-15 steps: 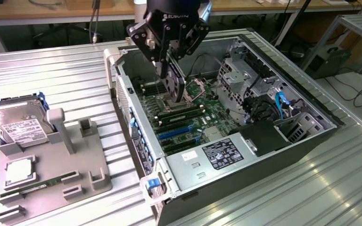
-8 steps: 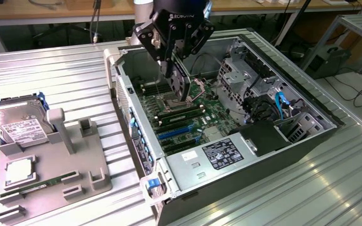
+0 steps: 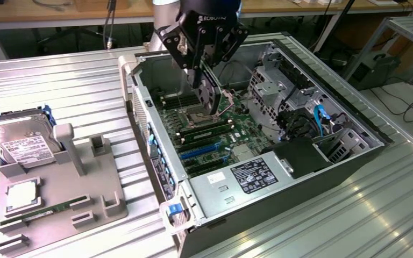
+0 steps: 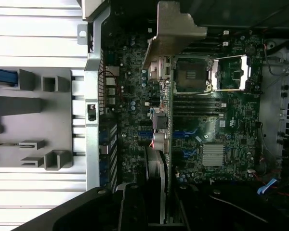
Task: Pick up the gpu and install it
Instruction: 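Pick up the gpu and move the gpu toward the slot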
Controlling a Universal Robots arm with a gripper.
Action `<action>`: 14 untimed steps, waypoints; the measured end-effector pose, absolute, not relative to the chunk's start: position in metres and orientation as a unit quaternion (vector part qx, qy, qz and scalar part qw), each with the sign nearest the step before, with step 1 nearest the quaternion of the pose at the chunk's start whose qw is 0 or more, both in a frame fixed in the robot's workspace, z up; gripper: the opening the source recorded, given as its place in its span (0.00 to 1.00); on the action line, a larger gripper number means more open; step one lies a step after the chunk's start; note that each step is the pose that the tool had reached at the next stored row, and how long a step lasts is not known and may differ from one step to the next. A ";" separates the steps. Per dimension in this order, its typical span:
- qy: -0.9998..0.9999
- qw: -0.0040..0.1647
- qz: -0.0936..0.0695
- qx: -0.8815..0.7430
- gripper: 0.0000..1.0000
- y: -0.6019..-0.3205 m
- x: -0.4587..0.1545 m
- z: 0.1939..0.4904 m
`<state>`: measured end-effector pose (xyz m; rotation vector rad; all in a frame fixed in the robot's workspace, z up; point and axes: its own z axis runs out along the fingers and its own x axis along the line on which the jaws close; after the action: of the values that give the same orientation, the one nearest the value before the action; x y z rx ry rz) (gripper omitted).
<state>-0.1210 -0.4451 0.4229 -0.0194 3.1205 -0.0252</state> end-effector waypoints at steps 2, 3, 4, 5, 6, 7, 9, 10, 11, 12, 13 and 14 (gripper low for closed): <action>1.000 0.010 -0.008 -0.006 0.27 -0.445 -0.120 0.423; 1.000 0.010 -0.008 -0.006 0.27 -0.445 -0.119 0.423; 1.000 0.010 -0.008 -0.006 0.27 -0.445 -0.119 0.423; 1.000 0.010 -0.008 -0.006 0.27 -0.445 -0.118 0.423; 1.000 0.010 -0.008 -0.006 0.27 -0.445 -0.117 0.423; 1.000 0.010 -0.008 -0.006 0.27 -0.445 -0.116 0.423; 1.000 0.010 -0.008 -0.006 0.27 -0.445 -0.115 0.423; 1.000 0.010 -0.008 -0.006 0.27 -0.445 -0.114 0.423; 1.000 0.010 -0.008 -0.006 0.27 -0.445 -0.113 0.423; 1.000 0.010 -0.008 -0.006 0.27 -0.445 -0.113 0.423; 1.000 0.010 -0.008 -0.006 0.27 -0.445 -0.112 0.423; 1.000 0.010 -0.008 -0.006 0.27 -0.445 -0.111 0.423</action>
<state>-0.1112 -0.4451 0.4229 -0.0193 3.1205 -0.0252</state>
